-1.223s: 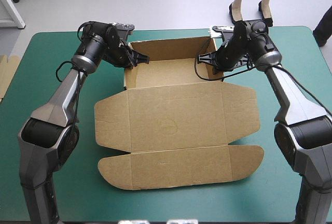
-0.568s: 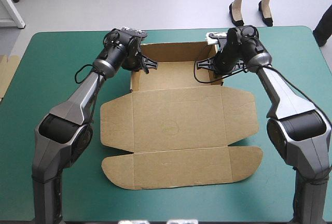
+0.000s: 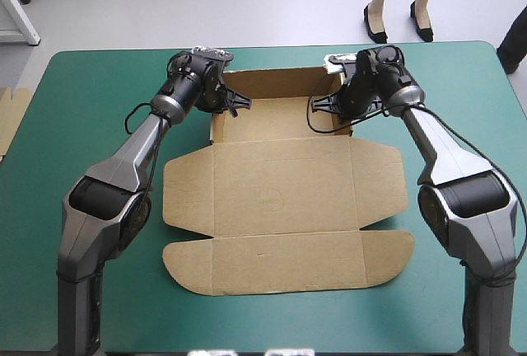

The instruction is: Fold the box

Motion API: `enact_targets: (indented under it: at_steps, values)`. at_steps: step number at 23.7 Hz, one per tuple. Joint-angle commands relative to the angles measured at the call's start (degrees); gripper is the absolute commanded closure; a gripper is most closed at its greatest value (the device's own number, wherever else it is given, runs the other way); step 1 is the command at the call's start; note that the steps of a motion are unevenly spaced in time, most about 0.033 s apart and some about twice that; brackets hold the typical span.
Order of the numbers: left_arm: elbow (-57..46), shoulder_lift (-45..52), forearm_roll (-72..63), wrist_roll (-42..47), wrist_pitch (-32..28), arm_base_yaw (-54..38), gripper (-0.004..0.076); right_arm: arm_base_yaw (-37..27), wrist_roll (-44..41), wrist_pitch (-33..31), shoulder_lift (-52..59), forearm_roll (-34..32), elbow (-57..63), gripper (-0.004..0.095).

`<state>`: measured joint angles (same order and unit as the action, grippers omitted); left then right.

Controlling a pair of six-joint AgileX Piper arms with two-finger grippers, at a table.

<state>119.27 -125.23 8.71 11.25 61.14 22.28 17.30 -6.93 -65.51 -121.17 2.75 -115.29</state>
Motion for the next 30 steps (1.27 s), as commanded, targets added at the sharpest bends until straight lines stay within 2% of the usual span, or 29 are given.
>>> enact_targets:
  at_steps: [1,11,13,15,18,19,22,26,30]
  values:
    - [1.3,2.1,2.5,-2.9,-1.2,-0.2,0.0734,0.0,2.6,0.6,2.9,1.2,-1.8,0.0905]
    - [1.3,1.0,-0.8,-4.4,-0.3,-1.1,0.0734,0.0,3.4,0.4,2.1,1.9,-2.0,0.0902]
    - [1.3,1.0,-0.8,-4.4,0.0,-1.1,0.0729,-0.1,3.5,0.4,2.1,1.9,-2.0,0.0865]
    - [1.3,1.1,-2.0,-5.1,0.4,-1.1,0.0657,-0.1,3.5,0.4,2.2,1.9,-2.0,0.0766]
    - [1.3,1.1,-2.1,-5.5,1.1,-1.1,0.0491,-0.1,3.5,0.8,3.0,1.8,-2.1,0.0629]
    - [1.3,1.1,-2.1,-5.5,1.5,-1.1,0.0407,-0.1,3.5,0.8,3.1,1.7,-2.1,0.0586]
    - [1.3,1.5,-2.1,-5.5,1.6,-1.1,0.0279,-0.1,3.5,1.1,3.9,1.4,-2.1,0.0497]
    - [1.4,2.7,-2.0,-5.5,1.5,-1.1,0.0269,-0.1,3.5,1.1,5.0,1.3,-2.1,0.0452]
    - [1.6,4.9,-2.1,-5.5,1.3,-1.1,0.0269,-0.2,3.3,1.3,6.4,1.1,-2.1,0.045]
